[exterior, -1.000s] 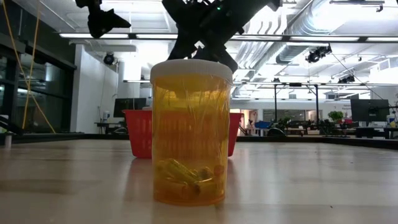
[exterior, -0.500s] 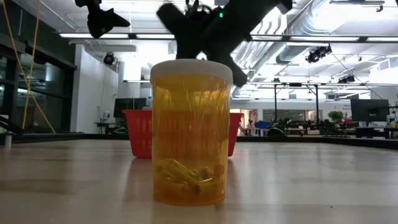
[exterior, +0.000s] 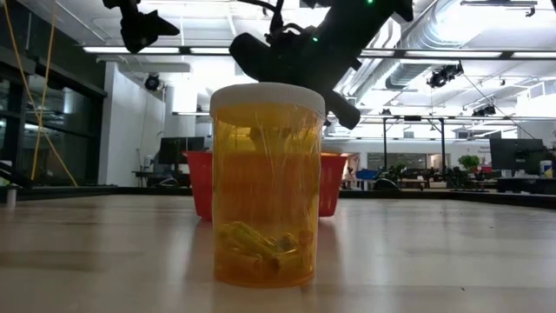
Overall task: Pick and place pill bottles into a basket
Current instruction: Put the white pill bottle into the red basket
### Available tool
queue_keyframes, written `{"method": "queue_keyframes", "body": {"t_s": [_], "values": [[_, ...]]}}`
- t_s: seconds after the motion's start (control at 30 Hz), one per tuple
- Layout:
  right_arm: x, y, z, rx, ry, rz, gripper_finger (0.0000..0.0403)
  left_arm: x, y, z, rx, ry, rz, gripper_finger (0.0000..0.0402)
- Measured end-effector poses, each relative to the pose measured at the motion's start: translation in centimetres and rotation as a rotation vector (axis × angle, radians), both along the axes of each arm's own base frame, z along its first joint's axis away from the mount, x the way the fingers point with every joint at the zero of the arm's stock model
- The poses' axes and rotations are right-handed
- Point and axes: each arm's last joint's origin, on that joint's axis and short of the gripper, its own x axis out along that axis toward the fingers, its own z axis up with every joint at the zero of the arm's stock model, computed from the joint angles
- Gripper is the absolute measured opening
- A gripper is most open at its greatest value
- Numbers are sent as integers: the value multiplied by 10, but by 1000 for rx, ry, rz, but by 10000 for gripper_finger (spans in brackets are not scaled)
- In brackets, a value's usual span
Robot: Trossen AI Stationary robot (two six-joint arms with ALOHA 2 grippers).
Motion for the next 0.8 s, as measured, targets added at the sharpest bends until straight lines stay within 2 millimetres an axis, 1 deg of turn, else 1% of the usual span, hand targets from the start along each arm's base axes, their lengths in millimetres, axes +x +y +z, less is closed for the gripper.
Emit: {"method": "queue_keyframes", "body": {"t_s": [0.4,0.53,0.8], "values": [[-2,1,-1,55,21,13,143,0,0,0,-3,-1,-9,325],[-2,1,-1,65,23,18,161,0,0,0,4,-2,-13,325],[-2,4,-4,146,40,60,189,0,0,0,20,-4,-21,325]]}}
